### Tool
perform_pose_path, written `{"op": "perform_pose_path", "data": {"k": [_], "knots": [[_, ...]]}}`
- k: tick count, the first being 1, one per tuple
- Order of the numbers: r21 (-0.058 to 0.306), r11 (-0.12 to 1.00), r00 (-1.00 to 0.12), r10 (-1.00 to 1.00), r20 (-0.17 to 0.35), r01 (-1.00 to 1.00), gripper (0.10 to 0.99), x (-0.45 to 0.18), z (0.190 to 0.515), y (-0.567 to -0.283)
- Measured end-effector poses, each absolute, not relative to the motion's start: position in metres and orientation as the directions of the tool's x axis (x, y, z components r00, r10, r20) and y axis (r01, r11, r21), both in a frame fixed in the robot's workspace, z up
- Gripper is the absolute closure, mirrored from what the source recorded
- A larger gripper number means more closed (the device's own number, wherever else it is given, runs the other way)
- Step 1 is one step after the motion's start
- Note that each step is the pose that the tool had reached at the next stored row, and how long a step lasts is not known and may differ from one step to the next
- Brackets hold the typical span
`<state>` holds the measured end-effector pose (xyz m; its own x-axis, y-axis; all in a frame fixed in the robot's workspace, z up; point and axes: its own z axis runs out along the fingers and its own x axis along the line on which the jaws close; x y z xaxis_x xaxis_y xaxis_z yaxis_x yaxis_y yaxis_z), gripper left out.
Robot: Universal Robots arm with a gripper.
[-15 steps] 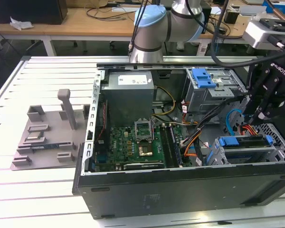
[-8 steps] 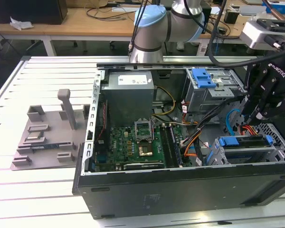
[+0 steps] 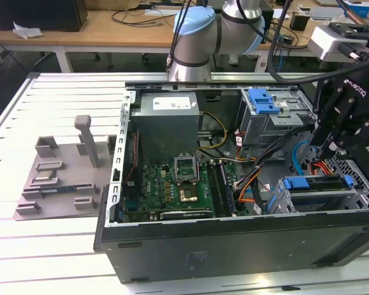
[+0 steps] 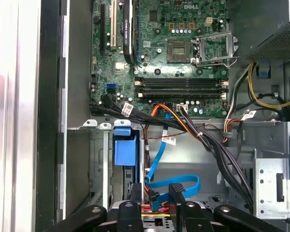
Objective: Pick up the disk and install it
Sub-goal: 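Insert the second disk wire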
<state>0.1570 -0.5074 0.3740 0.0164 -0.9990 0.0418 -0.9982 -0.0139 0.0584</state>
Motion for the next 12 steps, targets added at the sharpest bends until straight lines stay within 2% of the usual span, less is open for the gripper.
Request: {"op": "perform_pose_path", "data": {"k": [8, 11, 12], "knots": [[0.058, -0.019, 0.021, -0.999, 0.042, -0.998, 0.741, 0.1569, 0.3737, -0.5074], [0.058, -0.019, 0.021, -0.999, 0.042, -0.998, 0.925, 0.1569, 0.3737, -0.5075], [0.058, -0.019, 0.021, -0.999, 0.042, -0.998, 0.925, 0.1569, 0.3736, -0.5075]]}}
